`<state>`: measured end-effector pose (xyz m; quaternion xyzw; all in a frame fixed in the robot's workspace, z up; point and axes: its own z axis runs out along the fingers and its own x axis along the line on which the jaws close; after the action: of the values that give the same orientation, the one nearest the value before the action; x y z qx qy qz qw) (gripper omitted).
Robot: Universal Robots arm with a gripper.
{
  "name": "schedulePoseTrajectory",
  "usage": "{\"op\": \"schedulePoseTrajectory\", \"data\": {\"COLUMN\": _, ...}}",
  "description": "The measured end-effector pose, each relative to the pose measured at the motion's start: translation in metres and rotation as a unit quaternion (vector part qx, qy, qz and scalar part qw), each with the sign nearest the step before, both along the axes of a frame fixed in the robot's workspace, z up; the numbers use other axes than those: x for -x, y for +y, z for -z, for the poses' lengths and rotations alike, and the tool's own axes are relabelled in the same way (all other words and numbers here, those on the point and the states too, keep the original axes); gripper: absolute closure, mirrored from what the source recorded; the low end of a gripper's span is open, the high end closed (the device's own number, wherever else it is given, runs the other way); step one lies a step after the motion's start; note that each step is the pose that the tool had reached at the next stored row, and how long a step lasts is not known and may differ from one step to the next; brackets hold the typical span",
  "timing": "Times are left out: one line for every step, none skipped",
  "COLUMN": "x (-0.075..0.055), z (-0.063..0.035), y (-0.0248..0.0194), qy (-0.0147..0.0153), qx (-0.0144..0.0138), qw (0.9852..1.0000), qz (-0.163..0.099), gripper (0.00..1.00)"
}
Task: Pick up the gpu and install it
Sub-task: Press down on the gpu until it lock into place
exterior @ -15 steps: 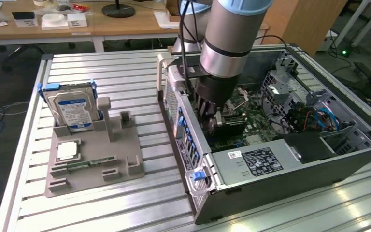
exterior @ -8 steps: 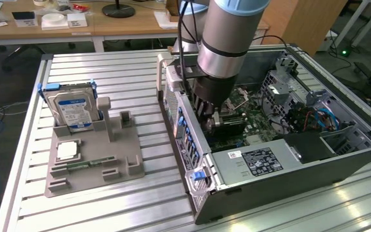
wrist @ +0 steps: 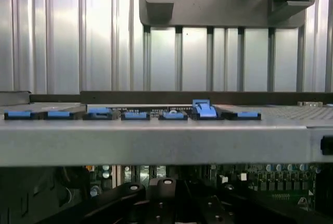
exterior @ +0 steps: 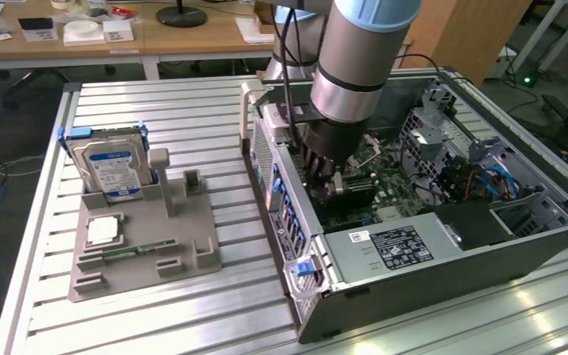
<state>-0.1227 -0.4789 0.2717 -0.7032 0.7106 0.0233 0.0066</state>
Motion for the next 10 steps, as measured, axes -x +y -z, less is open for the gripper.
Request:
{"op": "schedulePoseTrajectory", "data": {"x": -0.0025, "z": 0.0001, "y": 0.0005, "qy": 0.0001, "qx": 0.0, "qw": 1.0, "qz": 0.0, "gripper": 0.89}}
{"op": "schedulePoseTrajectory", "data": {"x": -0.0044, "z": 0.0001, "y": 0.0006, "qy": 0.0005, "qx": 0.0, "qw": 1.0, "qz": 0.0, "gripper": 0.89}}
{"op": "schedulePoseTrajectory", "data": {"x": -0.0057, "z": 0.0001, "y": 0.0006, "qy": 0.0009, "qx": 0.0, "qw": 1.0, "qz": 0.0, "gripper": 0.89}}
{"op": "schedulePoseTrajectory", "data": {"x": -0.0068, "z": 0.0002, "y": 0.0006, "qy": 0.001, "qx": 0.0, "qw": 1.0, "qz": 0.0, "gripper": 0.89}}
{"op": "schedulePoseTrajectory", "data": {"x": -0.0077, "z": 0.0002, "y": 0.0007, "qy": 0.0011, "qx": 0.0, "qw": 1.0, "qz": 0.0, "gripper": 0.89}}
{"op": "schedulePoseTrajectory", "data": {"x": -0.0084, "z": 0.0003, "y": 0.0013, "qy": 0.0011, "qx": 0.0, "qw": 1.0, "qz": 0.0, "gripper": 0.89}}
{"op": "schedulePoseTrajectory", "data": {"x": -0.009, "z": 0.0004, "y": 0.0023, "qy": 0.0011, "qx": 0.0, "qw": 1.0, "qz": -0.001, "gripper": 0.89}}
{"op": "schedulePoseTrajectory", "data": {"x": -0.0096, "z": 0.0004, "y": 0.0035, "qy": 0.0011, "qx": 0.0, "qw": 1.0, "qz": -0.001, "gripper": 0.89}}
{"op": "schedulePoseTrajectory", "data": {"x": -0.0105, "z": 0.0005, "y": 0.0047, "qy": 0.0011, "qx": 0.0, "qw": 1.0, "qz": -0.001, "gripper": 0.89}}
{"op": "schedulePoseTrajectory", "data": {"x": -0.0115, "z": 0.0006, "y": 0.0057, "qy": 0.001, "qx": 0.0, "qw": 1.0, "qz": -0.001, "gripper": 0.89}}
